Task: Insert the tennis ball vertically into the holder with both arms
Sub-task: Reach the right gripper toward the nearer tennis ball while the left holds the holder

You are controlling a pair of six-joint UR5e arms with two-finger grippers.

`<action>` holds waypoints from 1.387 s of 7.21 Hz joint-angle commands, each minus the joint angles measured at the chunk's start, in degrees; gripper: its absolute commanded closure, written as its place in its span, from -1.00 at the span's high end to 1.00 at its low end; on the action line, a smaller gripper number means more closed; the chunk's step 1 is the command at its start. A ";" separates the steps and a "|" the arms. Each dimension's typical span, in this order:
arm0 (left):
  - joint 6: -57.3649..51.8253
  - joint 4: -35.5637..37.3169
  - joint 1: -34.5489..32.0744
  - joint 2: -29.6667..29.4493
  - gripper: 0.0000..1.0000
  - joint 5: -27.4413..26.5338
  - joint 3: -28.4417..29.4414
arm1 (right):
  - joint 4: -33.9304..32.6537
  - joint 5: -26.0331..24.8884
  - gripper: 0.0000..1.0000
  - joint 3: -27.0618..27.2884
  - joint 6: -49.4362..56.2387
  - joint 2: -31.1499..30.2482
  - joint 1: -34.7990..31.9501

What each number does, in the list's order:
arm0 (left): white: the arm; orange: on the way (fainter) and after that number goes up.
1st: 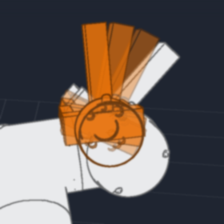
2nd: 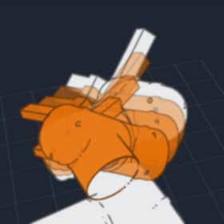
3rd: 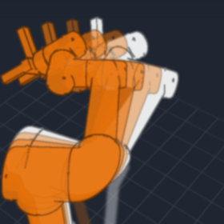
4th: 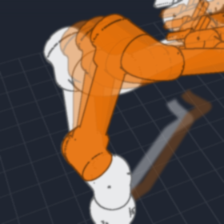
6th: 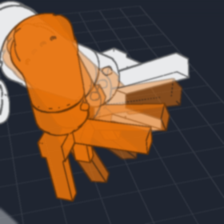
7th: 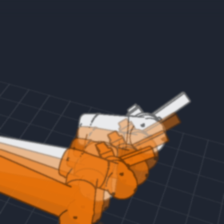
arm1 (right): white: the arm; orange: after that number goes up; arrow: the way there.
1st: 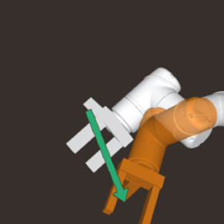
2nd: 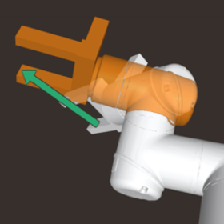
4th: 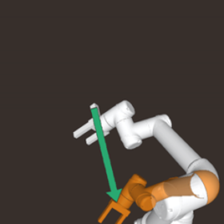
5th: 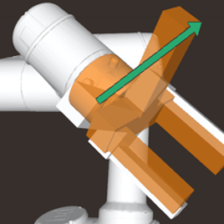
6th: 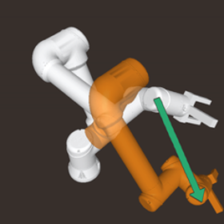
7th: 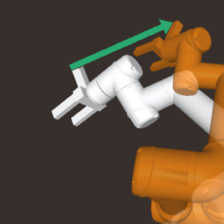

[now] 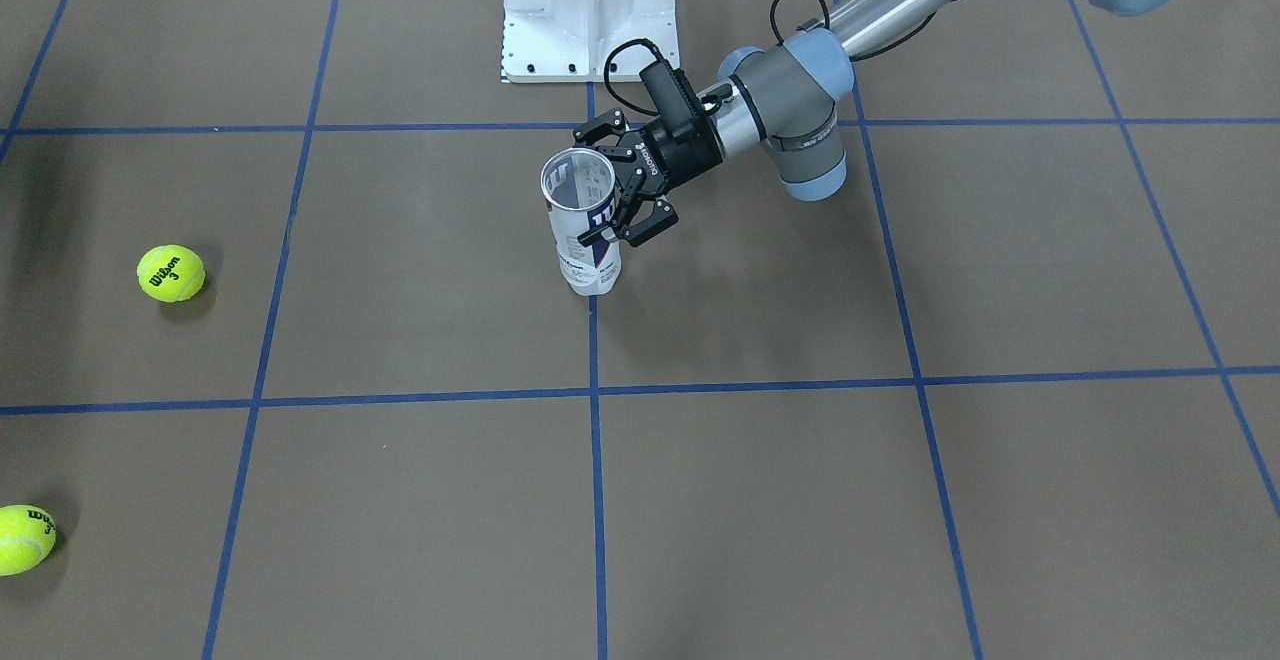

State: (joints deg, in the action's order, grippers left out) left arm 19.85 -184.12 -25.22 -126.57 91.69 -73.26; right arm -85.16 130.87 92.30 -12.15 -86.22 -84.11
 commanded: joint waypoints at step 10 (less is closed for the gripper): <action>0.01 -0.97 -0.09 -0.34 0.66 -1.95 0.14 | 0.09 -4.89 1.00 15.88 -25.97 -0.35 20.09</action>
State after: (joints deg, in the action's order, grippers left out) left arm 19.86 -185.07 -25.31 -126.92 89.74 -73.12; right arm -85.07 129.51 105.40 -34.58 -86.57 -68.99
